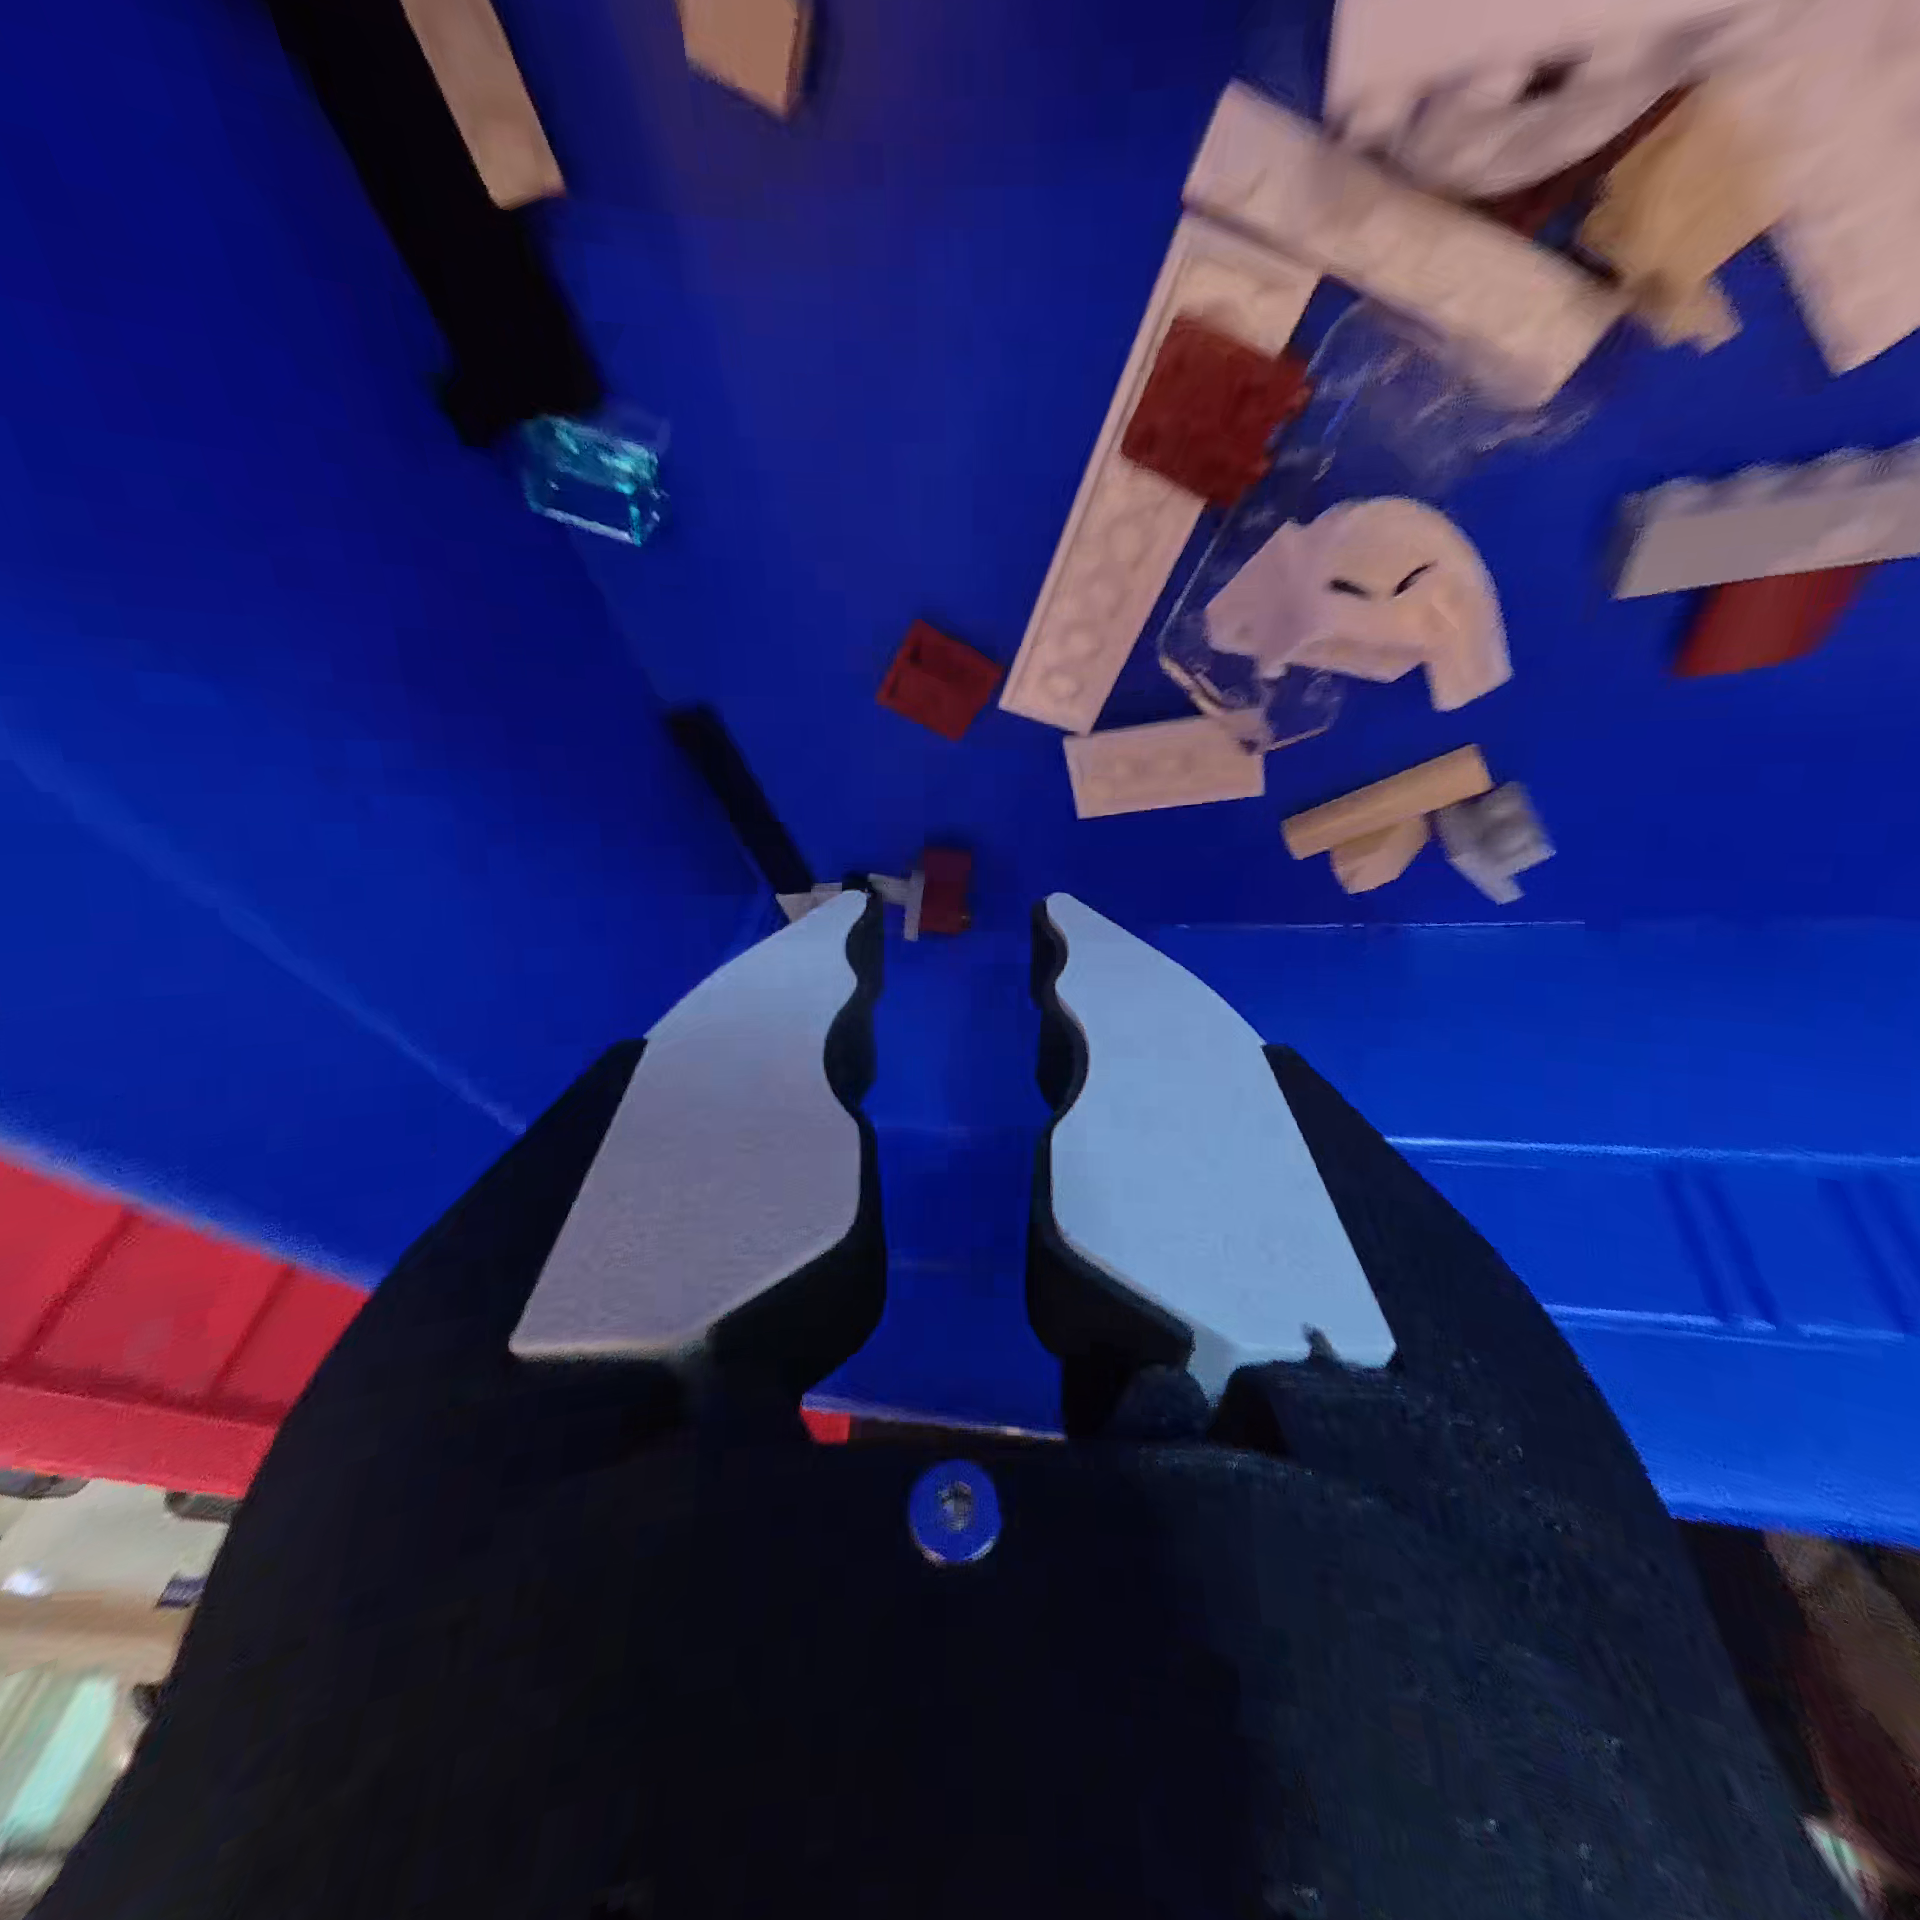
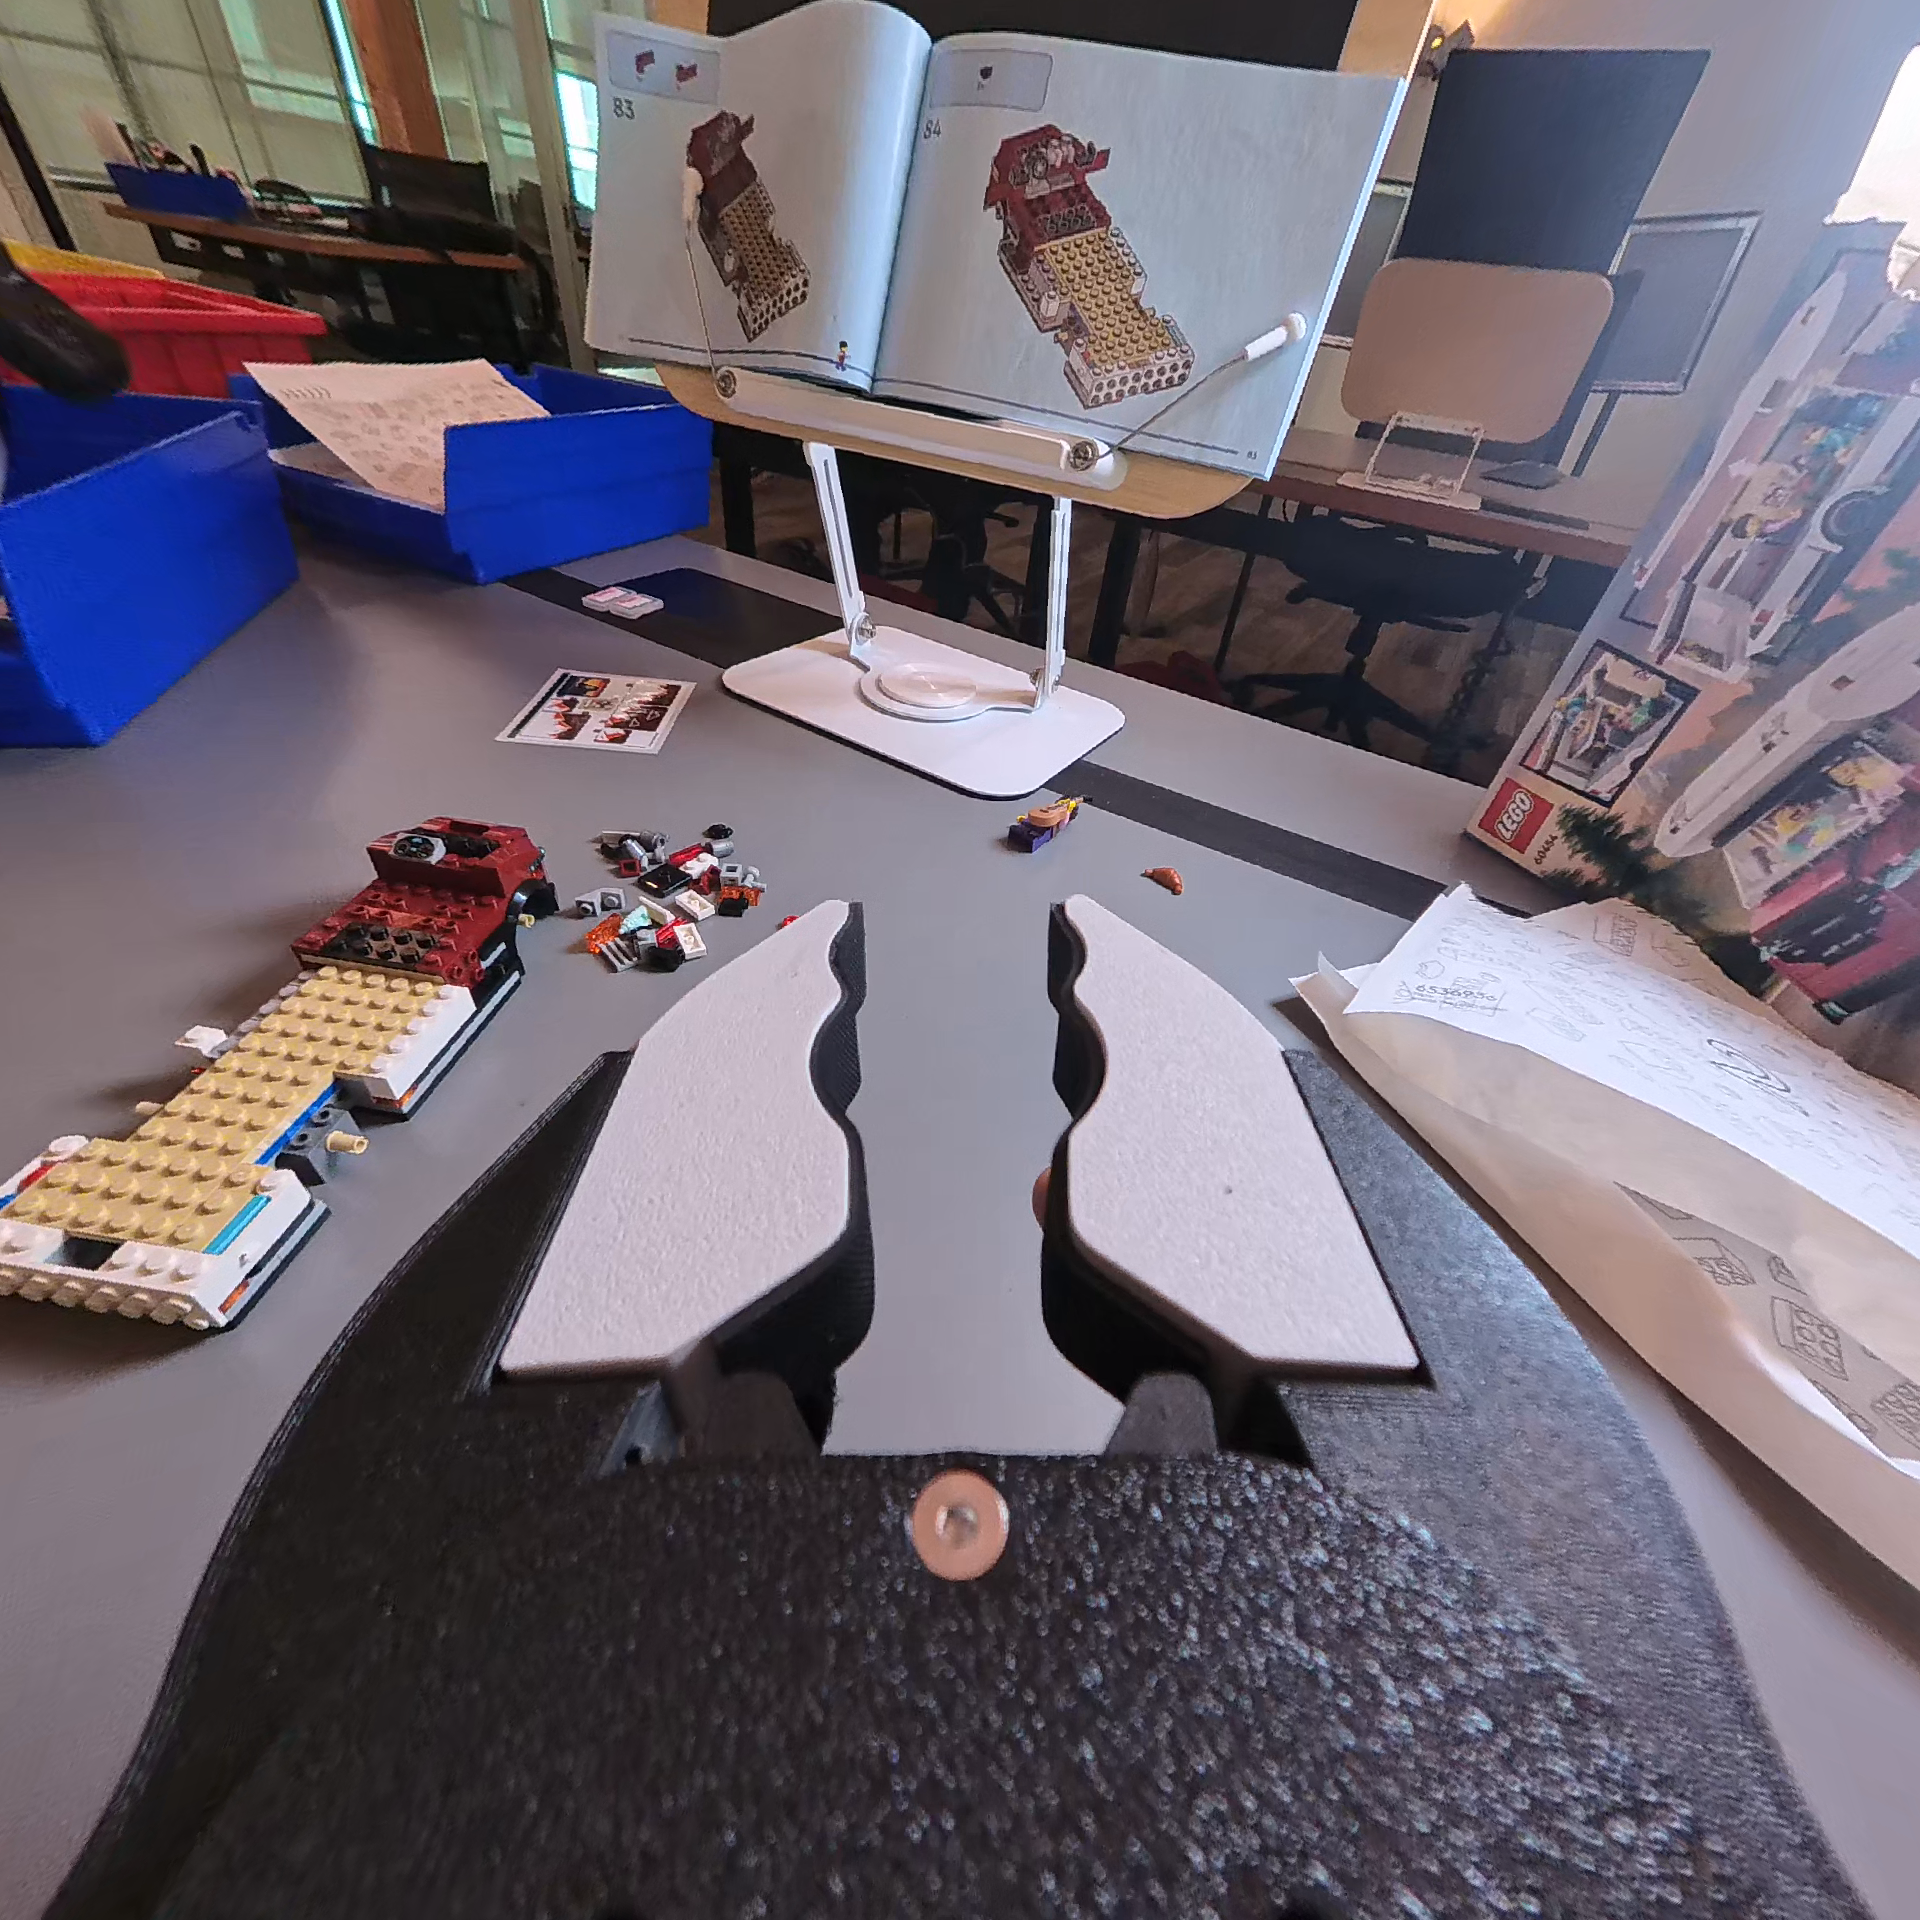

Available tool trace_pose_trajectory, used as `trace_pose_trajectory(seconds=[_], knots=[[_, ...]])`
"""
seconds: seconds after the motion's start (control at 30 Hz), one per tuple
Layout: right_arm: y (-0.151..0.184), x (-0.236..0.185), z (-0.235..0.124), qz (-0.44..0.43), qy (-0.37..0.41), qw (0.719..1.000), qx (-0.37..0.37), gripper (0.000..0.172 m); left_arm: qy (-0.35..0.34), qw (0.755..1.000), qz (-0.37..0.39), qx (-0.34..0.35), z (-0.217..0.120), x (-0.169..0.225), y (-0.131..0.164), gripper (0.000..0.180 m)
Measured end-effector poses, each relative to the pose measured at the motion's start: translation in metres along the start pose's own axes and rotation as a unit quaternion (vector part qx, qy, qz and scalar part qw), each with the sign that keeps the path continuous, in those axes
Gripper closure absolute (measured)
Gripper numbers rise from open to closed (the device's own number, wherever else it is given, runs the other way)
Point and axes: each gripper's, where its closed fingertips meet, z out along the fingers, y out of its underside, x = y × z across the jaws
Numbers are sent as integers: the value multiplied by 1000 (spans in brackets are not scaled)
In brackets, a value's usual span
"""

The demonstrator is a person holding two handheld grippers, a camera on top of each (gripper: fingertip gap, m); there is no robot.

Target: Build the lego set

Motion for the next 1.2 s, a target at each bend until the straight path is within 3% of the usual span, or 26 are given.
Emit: trace_pose_trajectory(seconds=[0.33, 0.53, 0.67, 0.77, 0.87, 1.0, 1.2], knots=[[2, 0, 2, -3, 2, 1000, -6, 138, -5, 998, 24, -56, 28, -1, 10, 163], [1, 0, 1, -3, 3, 1000, -4, 138, -5, 999, 21, -42, 28, -1, 7, 170], [-2, 0, -1, -6, 2, 1000, -1, 138, -14, 1000, 10, 22, 7, 2, -1, 170], [-5, -1, -2, -14, 0, 1000, 2, 138, -13, 983, -10, 184, -47, 13, -28, 170], [-7, -8, -2, -26, -11, 1000, 5, 138, 6, 925, -24, 380, -124, 37, -61, 171], [-10, -30, 1, -65, -41, 997, 6, 138, 61, 798, -24, 600, -229, 101, -103, 171], [-27, -86, 5, -109, -127, 986, 23, 138, 233, 597, -41, 767, -318, 223, -164, 171]])
